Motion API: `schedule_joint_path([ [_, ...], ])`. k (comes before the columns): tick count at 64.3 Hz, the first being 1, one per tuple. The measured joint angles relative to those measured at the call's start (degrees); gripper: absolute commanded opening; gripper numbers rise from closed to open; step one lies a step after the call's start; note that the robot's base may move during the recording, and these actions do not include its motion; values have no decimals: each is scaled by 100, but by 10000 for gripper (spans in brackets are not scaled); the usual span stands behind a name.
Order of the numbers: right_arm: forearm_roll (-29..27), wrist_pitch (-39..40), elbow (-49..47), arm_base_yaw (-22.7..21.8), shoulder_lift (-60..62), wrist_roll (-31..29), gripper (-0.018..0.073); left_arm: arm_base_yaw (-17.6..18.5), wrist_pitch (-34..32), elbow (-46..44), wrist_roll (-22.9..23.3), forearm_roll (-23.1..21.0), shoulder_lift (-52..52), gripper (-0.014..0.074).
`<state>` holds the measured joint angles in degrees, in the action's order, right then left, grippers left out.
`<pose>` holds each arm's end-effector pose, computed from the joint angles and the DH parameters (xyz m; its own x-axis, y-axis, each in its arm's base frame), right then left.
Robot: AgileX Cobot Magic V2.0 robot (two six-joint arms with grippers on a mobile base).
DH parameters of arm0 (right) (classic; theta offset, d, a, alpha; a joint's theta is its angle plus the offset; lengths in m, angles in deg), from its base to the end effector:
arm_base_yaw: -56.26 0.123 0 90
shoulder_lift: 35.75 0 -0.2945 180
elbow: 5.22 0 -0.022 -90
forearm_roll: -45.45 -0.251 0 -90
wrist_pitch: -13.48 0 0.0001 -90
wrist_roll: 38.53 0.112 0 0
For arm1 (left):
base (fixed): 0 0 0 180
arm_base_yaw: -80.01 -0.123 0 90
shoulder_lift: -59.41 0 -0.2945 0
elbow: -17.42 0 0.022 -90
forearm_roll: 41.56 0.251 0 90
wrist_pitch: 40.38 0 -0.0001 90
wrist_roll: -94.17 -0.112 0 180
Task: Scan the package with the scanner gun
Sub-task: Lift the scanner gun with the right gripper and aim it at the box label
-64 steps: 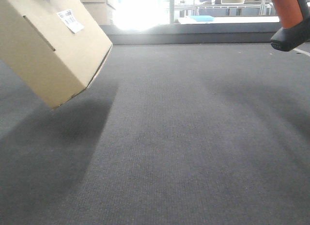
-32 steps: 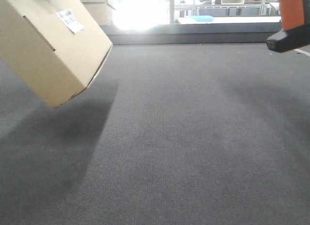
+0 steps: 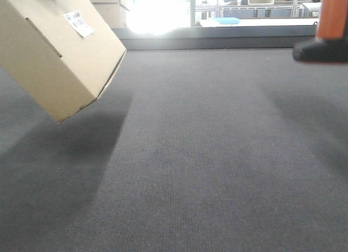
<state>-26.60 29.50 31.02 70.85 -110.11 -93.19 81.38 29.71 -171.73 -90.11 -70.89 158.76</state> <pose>0.2662 0.0390 0.3099 -0.2479 0.2222 -0.9430 0.0762 0.9748 0.2097 0.3353 -0.0596 0.3427 -0.9409 -0.0788 -0.3293 0.0896 0.8799 -0.4666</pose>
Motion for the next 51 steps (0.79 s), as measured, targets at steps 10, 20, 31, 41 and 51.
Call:
schedule_joint_path([
  [10, 545, 102, 174, 134, 0, 331, -163, 0, 0, 0, 0, 0, 0, -111],
  [20, 1299, 514, 287, 416, 0, 677, -163, 0, 0, 0, 0, 0, 0, -111],
  [31, 2581, 1444, 691, 640, 0, 2364, -163, 0, 0, 0, 0, 0, 0, -111],
  [41, 3328, 1972, 1086, 653, -65, 3674, -163, 0, 0, 0, 0, 0, 0, -111],
  [51, 3476, 1997, 1163, 660, -262, 4140, -163, 0, 0, 0, 0, 0, 0, -111],
])
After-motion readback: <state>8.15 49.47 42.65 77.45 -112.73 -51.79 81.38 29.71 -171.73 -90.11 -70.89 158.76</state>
